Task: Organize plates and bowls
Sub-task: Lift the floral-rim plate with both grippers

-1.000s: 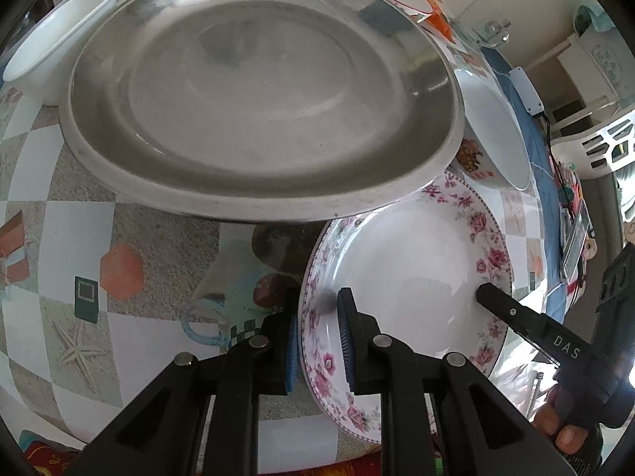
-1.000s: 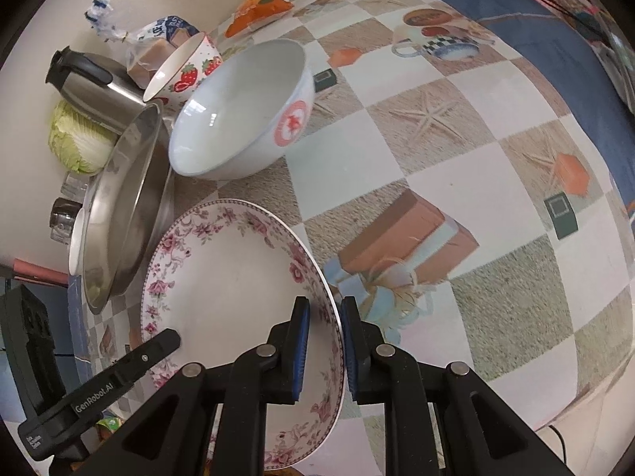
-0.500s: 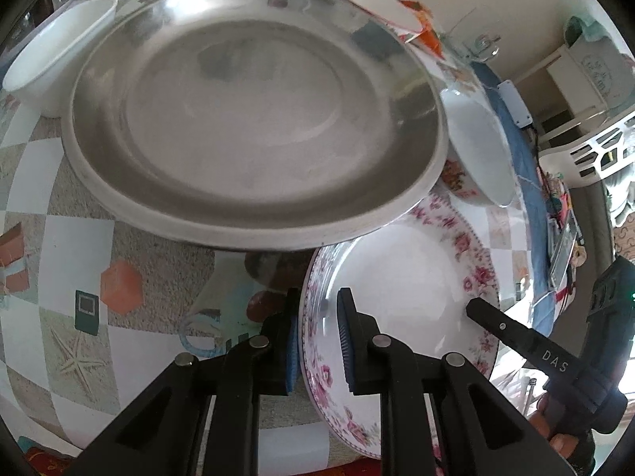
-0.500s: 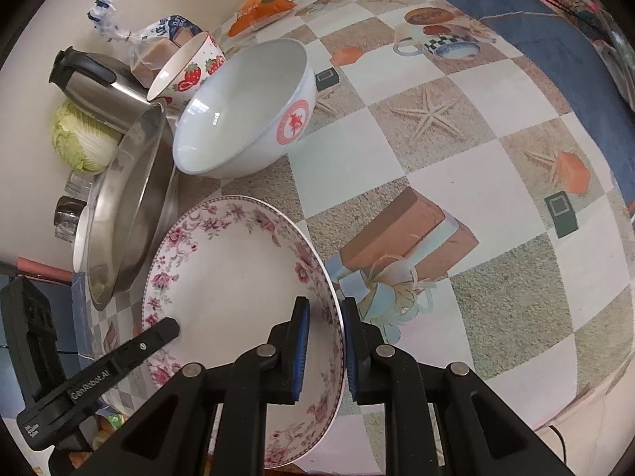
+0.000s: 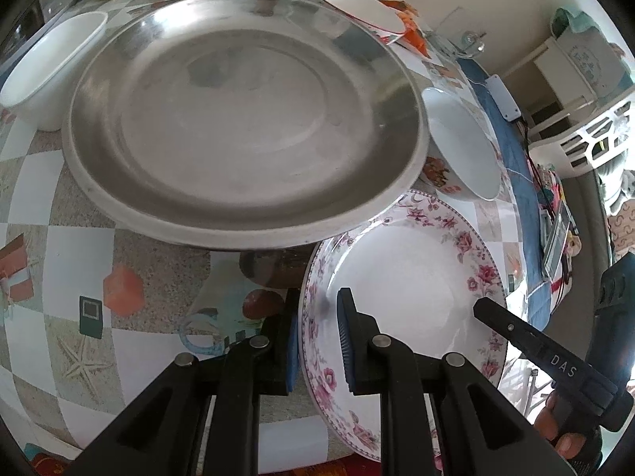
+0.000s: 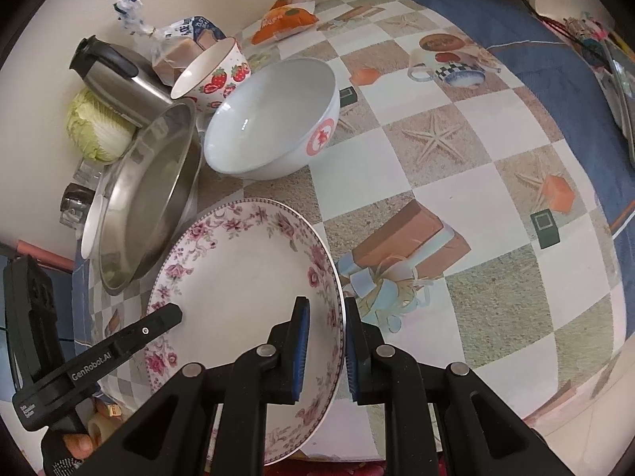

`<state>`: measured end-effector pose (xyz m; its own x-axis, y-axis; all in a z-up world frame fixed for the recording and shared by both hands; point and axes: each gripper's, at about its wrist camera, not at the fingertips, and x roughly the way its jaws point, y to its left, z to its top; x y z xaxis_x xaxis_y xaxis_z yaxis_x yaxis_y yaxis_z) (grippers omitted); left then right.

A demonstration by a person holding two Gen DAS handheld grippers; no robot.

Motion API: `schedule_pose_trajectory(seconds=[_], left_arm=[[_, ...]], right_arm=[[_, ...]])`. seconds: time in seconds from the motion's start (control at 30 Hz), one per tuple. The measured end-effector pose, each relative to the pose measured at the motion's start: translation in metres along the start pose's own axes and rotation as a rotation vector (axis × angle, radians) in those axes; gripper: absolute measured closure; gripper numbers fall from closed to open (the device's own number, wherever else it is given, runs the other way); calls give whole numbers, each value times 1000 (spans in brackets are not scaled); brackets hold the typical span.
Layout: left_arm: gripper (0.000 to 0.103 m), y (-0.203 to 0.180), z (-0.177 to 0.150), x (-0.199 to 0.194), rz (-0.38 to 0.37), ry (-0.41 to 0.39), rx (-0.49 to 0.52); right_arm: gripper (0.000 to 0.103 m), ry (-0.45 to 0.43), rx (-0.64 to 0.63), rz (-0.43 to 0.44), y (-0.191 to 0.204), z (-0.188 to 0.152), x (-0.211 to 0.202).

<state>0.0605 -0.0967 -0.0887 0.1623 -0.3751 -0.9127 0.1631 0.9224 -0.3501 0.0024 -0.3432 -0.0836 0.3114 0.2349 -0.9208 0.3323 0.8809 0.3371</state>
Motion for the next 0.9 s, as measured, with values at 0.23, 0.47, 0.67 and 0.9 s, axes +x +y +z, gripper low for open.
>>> schedule_pose_trajectory(seconds=[0.23, 0.47, 0.67, 0.9], left_arm=[[85, -13, 2, -4, -7, -24, 45], [85, -23, 4, -10, -28, -47, 77], [85, -32, 6, -13, -34, -65, 100], [85, -36, 5, -23, -46, -106, 126]], right_arm=[[85, -24, -5, -15, -2, 0, -8], [85, -60, -10, -15, -7, -4, -22], [85, -88, -14, -19, -6, -8, -33], [85, -110, -18, -21, -6, -11, -40]])
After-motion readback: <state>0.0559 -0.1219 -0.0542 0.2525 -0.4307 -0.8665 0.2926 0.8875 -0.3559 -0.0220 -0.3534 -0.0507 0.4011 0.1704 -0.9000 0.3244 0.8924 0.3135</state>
